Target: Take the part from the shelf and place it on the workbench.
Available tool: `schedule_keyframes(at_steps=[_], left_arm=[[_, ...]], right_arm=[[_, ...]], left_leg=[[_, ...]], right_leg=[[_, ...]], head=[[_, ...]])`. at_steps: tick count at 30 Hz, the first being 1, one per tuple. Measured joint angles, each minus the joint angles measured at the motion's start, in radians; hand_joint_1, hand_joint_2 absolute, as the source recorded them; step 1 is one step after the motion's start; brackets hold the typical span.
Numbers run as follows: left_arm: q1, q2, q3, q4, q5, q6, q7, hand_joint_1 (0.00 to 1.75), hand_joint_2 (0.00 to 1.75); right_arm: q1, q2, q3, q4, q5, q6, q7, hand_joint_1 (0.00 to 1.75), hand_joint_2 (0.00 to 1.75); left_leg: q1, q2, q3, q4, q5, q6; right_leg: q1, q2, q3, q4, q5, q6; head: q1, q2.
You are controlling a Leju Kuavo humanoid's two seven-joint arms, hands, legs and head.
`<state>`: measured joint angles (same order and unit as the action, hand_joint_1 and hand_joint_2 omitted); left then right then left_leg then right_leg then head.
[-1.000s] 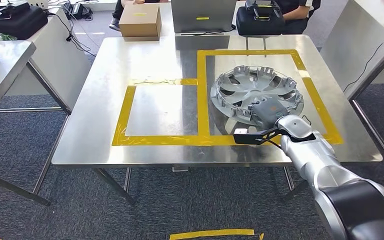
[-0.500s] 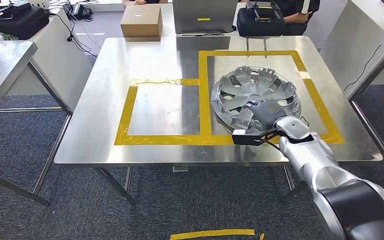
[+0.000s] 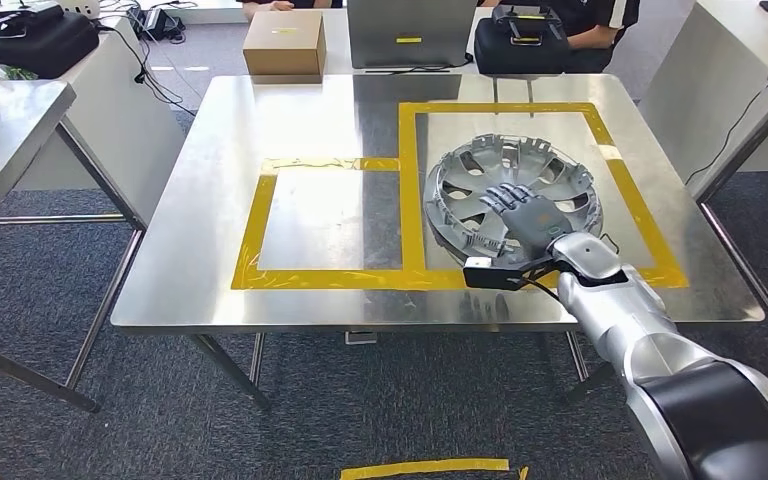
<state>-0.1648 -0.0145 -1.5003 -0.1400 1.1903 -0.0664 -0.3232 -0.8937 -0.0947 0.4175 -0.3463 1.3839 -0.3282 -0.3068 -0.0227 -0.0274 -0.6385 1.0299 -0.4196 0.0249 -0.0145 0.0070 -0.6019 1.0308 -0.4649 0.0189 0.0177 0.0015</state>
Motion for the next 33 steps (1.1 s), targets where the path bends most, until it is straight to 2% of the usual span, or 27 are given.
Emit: schedule_keyframes(at_steps=[6,10,17,23,27,33], left_arm=[[0.004,0.000,0.000,0.000,0.016,0.023,-0.019,0.00,0.00],[0.010,0.000,0.000,0.000,0.026,0.029,-0.025,0.00,0.00],[0.021,0.001,0.000,0.000,0.033,0.046,-0.033,0.00,0.00],[0.026,0.002,0.000,0.001,0.037,0.078,-0.028,0.00,0.00],[0.027,0.002,0.000,0.001,0.049,0.091,-0.014,0.00,0.00],[0.027,0.003,0.000,0.002,0.080,0.098,0.012,0.00,0.00]], right_arm=[[0.032,0.014,-0.079,-0.062,-0.255,-0.168,-0.161,0.00,1.75],[0.108,0.033,-0.125,-0.207,-0.431,-0.250,-0.253,0.00,1.75],[0.319,0.047,-0.140,-0.653,-0.723,-0.288,-0.334,0.00,1.75],[0.519,0.052,-0.116,-1.082,-0.987,-0.320,-0.346,0.00,1.75],[0.615,0.060,-0.084,-1.337,-1.029,-0.367,-0.346,0.00,1.75],[0.697,0.085,-0.077,-1.629,-1.084,-0.371,-0.346,0.00,1.75]], left_leg=[[0.000,0.000,0.000,0.000,0.000,0.000],[0.000,0.000,0.000,0.000,0.000,0.000],[0.000,0.000,0.000,0.000,-0.002,0.002],[0.000,-0.001,-0.001,0.000,-0.003,0.002],[0.000,0.000,0.000,0.000,-0.004,0.001],[0.000,0.000,0.000,0.000,-0.005,0.001]], right_leg=[[0.000,0.000,0.000,0.000,0.000,0.000],[0.000,0.000,0.000,0.000,0.000,0.000],[0.000,0.000,0.000,0.000,-0.002,0.000],[0.000,-0.001,0.001,-0.001,-0.004,0.001],[0.000,-0.001,0.001,-0.001,-0.004,0.001],[0.000,-0.001,0.001,-0.001,-0.005,0.001]], head=[[0.000,0.000],[0.000,0.000],[0.000,0.000],[0.000,0.000],[0.000,0.000],[0.000,0.000]])
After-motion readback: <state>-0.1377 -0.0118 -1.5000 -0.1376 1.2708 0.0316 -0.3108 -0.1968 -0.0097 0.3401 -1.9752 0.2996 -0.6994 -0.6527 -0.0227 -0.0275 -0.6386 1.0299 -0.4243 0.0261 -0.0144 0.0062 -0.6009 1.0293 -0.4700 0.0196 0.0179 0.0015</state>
